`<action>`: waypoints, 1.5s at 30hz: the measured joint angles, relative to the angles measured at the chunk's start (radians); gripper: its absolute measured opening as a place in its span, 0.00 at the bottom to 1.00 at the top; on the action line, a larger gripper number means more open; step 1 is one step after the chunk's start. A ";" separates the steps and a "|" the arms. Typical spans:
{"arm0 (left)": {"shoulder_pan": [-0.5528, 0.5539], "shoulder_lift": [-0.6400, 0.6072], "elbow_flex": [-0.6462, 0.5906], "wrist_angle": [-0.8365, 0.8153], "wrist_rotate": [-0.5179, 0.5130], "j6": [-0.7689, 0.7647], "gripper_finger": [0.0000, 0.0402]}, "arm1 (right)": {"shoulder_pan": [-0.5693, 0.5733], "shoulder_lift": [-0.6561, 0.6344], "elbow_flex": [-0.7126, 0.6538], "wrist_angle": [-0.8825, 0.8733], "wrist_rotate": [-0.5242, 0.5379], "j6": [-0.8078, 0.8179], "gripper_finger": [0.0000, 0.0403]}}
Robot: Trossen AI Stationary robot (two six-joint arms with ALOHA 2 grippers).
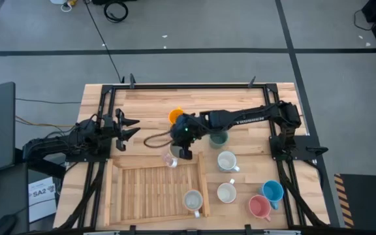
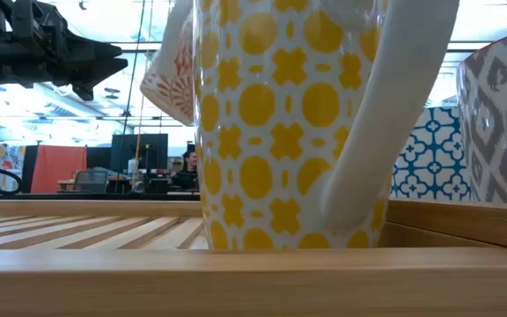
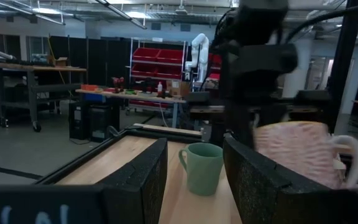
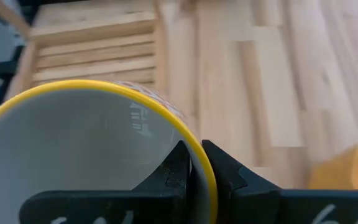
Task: Place coffee mugs
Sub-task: Put the orange mug on the shelf
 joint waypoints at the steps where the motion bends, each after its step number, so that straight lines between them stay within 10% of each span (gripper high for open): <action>1: 0.000 0.000 0.000 0.000 0.000 -0.005 0.41 | -0.012 0.000 0.000 -0.002 0.000 -0.003 0.09; 45: -0.030 0.027 0.000 0.148 0.060 -0.077 0.41 | -0.169 -0.001 -0.232 -0.010 0.049 -0.032 0.10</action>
